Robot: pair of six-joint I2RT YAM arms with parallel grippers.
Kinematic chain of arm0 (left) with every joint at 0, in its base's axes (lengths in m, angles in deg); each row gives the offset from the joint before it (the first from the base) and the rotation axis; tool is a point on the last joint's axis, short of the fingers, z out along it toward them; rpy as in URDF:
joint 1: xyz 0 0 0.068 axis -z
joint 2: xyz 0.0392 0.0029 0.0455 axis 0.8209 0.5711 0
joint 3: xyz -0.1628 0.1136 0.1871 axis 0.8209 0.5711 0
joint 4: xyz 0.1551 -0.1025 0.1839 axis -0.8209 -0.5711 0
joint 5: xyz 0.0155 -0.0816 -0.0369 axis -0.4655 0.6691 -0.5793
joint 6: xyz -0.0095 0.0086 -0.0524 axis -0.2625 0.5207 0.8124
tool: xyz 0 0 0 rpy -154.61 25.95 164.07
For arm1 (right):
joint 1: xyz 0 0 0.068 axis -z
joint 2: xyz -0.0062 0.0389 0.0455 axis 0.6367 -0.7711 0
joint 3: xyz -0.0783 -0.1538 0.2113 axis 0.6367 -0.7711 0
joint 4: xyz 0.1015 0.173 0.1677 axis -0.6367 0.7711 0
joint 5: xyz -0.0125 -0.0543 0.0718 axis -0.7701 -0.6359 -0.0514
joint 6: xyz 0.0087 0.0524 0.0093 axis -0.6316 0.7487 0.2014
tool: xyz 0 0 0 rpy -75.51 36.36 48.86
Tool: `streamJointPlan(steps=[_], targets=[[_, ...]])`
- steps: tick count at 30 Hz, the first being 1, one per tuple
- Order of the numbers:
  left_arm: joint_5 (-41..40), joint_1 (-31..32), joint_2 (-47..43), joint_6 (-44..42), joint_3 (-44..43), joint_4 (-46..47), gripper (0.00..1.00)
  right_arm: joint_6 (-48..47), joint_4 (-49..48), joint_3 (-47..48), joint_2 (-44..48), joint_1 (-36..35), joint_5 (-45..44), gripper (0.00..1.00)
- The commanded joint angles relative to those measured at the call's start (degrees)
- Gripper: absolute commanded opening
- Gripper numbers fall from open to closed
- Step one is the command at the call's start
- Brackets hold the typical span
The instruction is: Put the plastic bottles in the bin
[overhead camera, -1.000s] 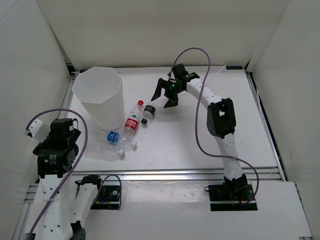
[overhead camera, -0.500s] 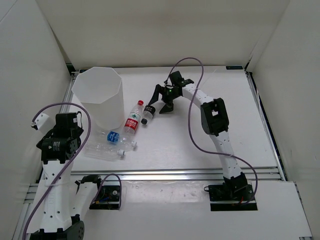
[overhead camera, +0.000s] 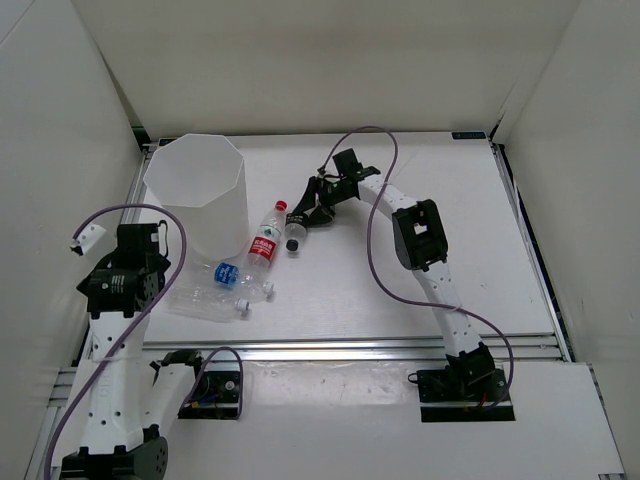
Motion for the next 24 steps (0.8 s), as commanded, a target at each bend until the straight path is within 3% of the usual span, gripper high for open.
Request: streamJointPlan(steps=[1,7,10,14,18,24], targets=[[0.1,0.2,0.1,-2.1,0.2,1.2,1.00,-0.6,-1.5,0.2,0.8,-0.3,2.3,0.53],[0.1,0.2,0.1,-3.9,1.3,2.9,1.00,-4.2,1.1,-3.8,8.9,-0.3,-0.9,0.34],[0.1,0.2,0.1,-3.9,1.3,2.9,1.00,-5.0,1.1,-4.8,14.8,-0.3,-3.4,0.30],[2.0,0.2,0.1,-5.1,0.7,4.0,1.00,-1.5,0.5,3.9,19.7,-0.3,-5.8,0.23],[4.4,0.2,-1.3,-7.0,-0.6,4.5,1.00,6.9,-9.7,8.4,25.4,-0.9,-7.6,0.22],[10.9,0.2,-2.4,-10.4,-2.6,5.6,1.00,7.7,-19.6,12.6,29.6,-6.3,-21.3,0.16]])
